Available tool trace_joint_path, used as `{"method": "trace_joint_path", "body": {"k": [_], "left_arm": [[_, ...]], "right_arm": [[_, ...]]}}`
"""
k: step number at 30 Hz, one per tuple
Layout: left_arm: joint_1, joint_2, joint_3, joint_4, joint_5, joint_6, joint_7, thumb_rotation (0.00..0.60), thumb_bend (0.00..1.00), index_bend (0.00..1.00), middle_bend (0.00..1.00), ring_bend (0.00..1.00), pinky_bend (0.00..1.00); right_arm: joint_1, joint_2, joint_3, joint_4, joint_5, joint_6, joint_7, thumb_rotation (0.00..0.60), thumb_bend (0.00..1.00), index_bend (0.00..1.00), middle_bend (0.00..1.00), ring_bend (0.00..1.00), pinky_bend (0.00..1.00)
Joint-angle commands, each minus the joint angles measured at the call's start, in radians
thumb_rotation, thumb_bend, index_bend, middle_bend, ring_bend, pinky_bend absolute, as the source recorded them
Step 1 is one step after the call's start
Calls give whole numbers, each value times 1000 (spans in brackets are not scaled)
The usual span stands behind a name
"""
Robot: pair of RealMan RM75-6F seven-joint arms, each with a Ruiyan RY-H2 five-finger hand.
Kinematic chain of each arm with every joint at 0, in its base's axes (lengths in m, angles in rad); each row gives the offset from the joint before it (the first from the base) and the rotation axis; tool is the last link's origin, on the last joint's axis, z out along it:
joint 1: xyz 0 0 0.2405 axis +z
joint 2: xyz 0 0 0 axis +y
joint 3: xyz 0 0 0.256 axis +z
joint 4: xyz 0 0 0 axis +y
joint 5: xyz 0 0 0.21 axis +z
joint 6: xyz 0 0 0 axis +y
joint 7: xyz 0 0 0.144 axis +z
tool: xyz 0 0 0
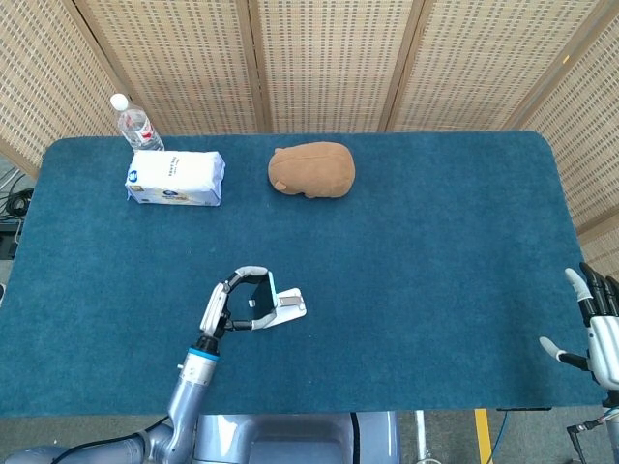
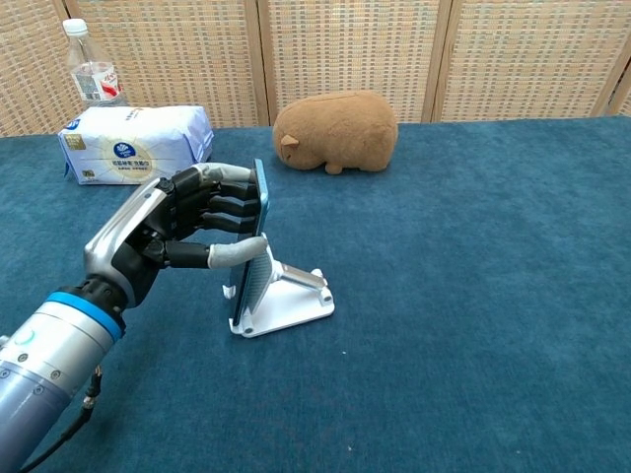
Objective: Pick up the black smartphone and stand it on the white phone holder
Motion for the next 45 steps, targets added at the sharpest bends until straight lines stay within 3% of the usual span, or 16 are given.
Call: {"method": "trace_joint_path", "body": {"k": [1,9,11,13,15,18,27,33,37,39,43,45], "left_arm": [[13,-12,36,86,32,20,-99,600,141,342,434,323,308],[25,-21,58,155,44,29,-212,600,130,303,405,314,308],[30,-18,64,162,46,31,-225,600,102,215,291,228,297],[28,-17,71,167,50,26,-228,600,33,58,73,55,213],[24,-10,80,166,61,22,-240,600,1,1,0,0,127],[12,-6,77,155,88,51,-259,600,0,0,0,0,64],[23,33,73,67,123,139,-234,600,0,0,0,0,32],[37,147,66,-70,153,202,-193,600,0,0,0,0,9],[39,296,66,-178,172,200,-104,600,0,0,0,0,0],[27,380,72,-231,183,169,-47,600,0,0,0,0,0],[-37,550,11,-423,107,8,200,600,0,0,0,0,0],[-22,653,25,-482,75,-32,270,600,0,0,0,0,0]], "right_arm": [[0,0,0,0,0,0,1,600,105,0,0,0,0],[1,0,0,1,0,-1,3,600,105,0,0,0,0],[0,0,0,0,0,-1,4,600,105,0,0,0,0],[0,1,0,0,0,0,4,600,105,0,0,0,0],[0,1,0,0,1,-2,6,600,105,0,0,0,0],[1,2,0,1,3,-3,7,600,105,0,0,0,0],[2,1,-2,-2,0,-5,2,600,105,0,0,0,0],[2,1,-4,-3,-3,-4,1,600,105,0,0,0,0],[1,2,-4,-4,-4,-2,1,600,105,0,0,0,0],[0,2,-4,-5,-4,-1,1,600,105,0,0,0,0],[-1,3,-4,-8,-6,2,0,600,105,0,0,0,0],[-2,4,-5,-9,-7,5,0,600,105,0,0,0,0]]}}
